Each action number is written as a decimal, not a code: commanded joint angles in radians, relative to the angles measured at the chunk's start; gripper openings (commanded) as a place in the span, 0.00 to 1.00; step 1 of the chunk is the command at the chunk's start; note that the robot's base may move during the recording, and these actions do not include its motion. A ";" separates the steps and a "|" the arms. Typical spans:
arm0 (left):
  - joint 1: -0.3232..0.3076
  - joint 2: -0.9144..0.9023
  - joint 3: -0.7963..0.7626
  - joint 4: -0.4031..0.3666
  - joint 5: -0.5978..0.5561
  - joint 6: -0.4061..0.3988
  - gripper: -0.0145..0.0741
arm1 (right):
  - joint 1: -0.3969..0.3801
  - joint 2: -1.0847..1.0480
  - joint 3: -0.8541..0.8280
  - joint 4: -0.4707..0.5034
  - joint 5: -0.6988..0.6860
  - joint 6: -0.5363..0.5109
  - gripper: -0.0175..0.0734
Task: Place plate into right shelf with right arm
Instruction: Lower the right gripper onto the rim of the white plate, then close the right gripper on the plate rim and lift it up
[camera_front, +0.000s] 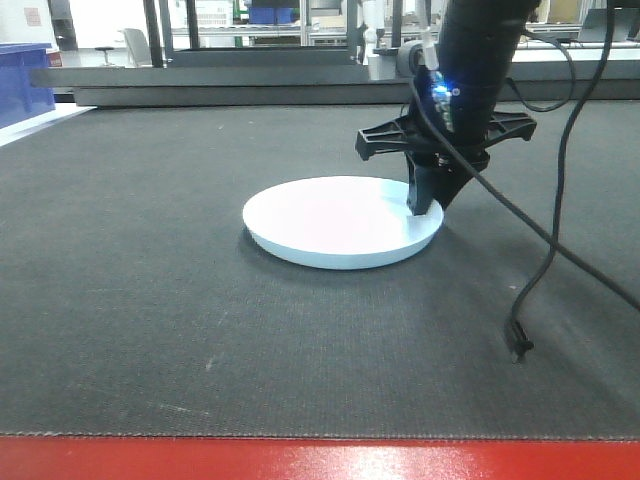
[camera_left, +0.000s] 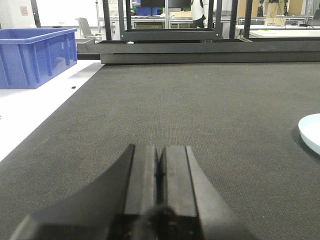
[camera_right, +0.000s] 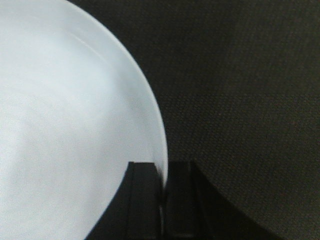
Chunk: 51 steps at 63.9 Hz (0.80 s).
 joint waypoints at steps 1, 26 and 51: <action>-0.008 -0.011 0.008 -0.002 -0.084 -0.002 0.11 | -0.002 -0.058 -0.026 -0.022 -0.015 -0.012 0.26; -0.008 -0.011 0.008 -0.002 -0.084 -0.002 0.11 | -0.006 -0.362 0.213 -0.022 -0.216 -0.024 0.26; -0.008 -0.011 0.008 -0.002 -0.084 -0.002 0.11 | -0.014 -0.890 0.753 -0.079 -0.481 -0.024 0.26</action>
